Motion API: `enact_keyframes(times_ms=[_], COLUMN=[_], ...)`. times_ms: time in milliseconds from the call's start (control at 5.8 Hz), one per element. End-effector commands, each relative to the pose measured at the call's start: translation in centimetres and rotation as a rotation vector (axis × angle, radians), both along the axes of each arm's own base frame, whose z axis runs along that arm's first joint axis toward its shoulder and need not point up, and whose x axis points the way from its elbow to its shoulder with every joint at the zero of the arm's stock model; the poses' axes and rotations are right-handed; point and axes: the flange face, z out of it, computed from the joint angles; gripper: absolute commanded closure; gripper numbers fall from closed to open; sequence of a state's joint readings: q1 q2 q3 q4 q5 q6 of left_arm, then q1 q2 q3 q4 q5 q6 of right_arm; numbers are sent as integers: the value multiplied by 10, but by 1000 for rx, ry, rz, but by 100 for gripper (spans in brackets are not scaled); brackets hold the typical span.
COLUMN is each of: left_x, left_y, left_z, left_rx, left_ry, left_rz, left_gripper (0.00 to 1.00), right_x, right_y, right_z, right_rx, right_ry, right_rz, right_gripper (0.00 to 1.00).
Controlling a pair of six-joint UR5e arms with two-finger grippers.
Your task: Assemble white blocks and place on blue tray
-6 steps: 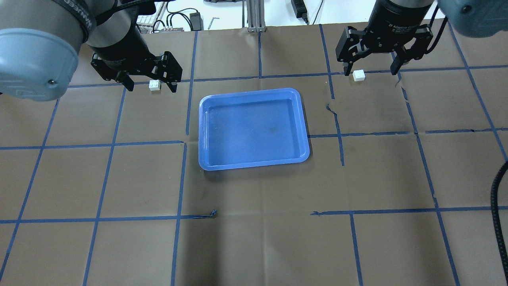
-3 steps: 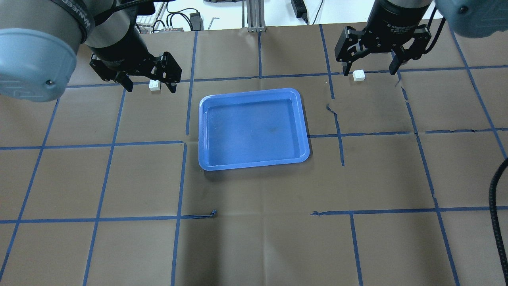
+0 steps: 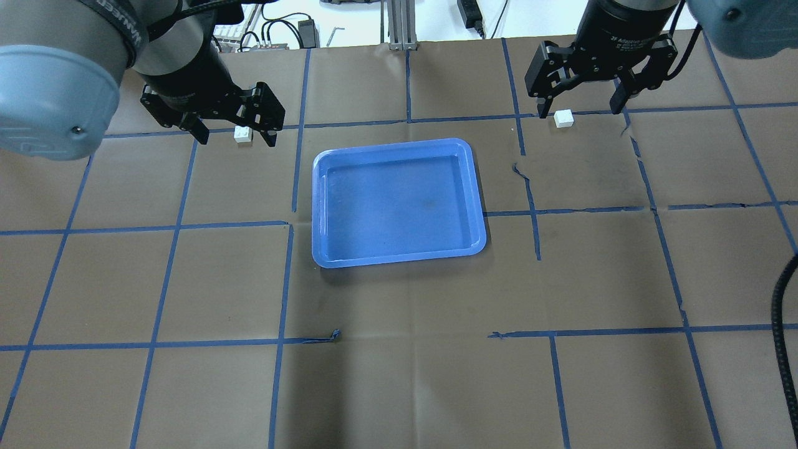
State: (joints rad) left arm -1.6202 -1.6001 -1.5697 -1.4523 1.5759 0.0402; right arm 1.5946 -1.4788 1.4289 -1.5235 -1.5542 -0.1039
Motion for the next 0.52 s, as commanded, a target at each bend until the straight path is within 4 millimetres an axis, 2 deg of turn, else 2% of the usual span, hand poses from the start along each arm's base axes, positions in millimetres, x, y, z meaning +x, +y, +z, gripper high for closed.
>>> enact_keyframes(times_ms=[0,172,345], left_x=[43,100,136], left_y=[-30,-88,-166], left_z=[-21,-70,-142], left_rx=[29,50,9], left_ry=[-4,-7,-10], left_rz=[49,38,57], left_gripper=[0,0,0], right_x=[-3,-2,-8], right_y=[-6,-11,-21], right_z=[-9,-16,-27], right_rx=[10,14,25], right_ry=[6,1,-17], right_rz=[358,554,713], right_gripper=[0,0,0])
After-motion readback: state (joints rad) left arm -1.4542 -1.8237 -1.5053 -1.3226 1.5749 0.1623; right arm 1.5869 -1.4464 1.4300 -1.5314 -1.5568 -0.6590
